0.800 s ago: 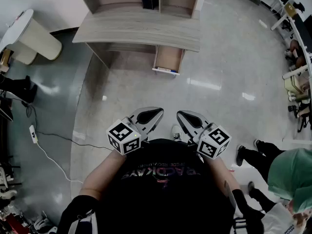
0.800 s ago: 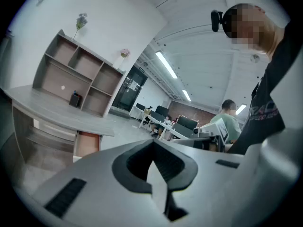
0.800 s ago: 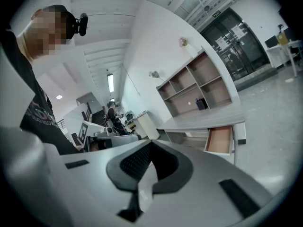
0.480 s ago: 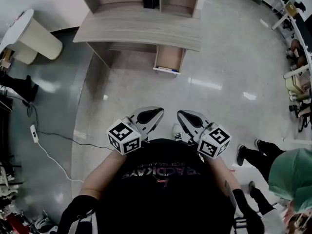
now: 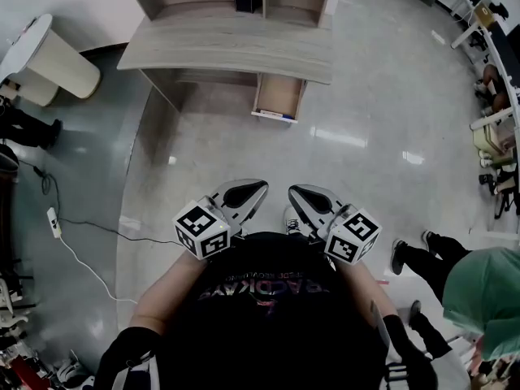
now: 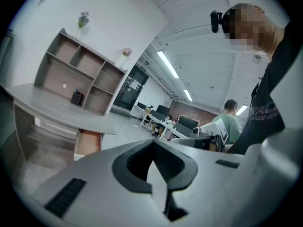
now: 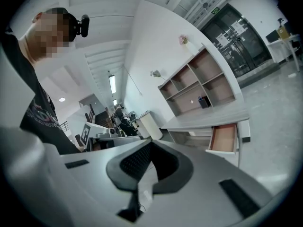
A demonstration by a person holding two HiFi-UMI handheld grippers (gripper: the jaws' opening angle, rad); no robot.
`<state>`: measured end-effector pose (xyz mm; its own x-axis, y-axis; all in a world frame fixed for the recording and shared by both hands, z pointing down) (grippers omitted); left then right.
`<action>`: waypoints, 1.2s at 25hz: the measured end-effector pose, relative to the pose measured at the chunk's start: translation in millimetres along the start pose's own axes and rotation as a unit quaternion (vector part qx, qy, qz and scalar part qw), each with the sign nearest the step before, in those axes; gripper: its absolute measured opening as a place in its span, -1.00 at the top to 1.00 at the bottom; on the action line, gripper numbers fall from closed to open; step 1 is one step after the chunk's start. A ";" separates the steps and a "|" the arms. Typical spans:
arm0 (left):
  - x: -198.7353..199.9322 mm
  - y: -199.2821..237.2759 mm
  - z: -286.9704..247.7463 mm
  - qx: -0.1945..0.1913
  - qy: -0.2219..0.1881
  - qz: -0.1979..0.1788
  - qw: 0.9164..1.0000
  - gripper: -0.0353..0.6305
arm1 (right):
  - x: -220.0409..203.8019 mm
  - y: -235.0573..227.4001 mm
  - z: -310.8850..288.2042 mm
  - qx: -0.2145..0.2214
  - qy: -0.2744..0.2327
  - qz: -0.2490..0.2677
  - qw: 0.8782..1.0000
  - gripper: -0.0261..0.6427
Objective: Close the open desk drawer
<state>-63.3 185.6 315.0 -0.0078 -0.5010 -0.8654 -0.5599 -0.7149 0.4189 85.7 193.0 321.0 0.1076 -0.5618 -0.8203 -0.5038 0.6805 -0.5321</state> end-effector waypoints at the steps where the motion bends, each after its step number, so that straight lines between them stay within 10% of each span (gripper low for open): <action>1: -0.2 0.1 0.3 0.000 -0.001 0.001 1.000 0.86 | 0.2 0.6 -0.3 0.002 0.000 0.001 1.000 0.88; 30: -2.3 15.3 29.7 -0.009 -0.006 0.008 1.000 0.86 | -2.2 17.8 -18.5 -0.022 -0.014 0.006 1.000 0.88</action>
<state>-96.4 190.2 315.2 -0.0257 -0.5070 -0.8616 -0.5440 -0.7160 0.4375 60.6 197.6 317.1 0.1246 -0.5393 -0.8328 -0.5432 0.6653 -0.5121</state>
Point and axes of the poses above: the fingertips, and each gripper's own axes: z backward along the fingers, y to its left, x out of its top, the point moved 6 cm from there along z, backward along the fingers, and after that the axes turned 4 degrees about y, right-handed, at the moved point
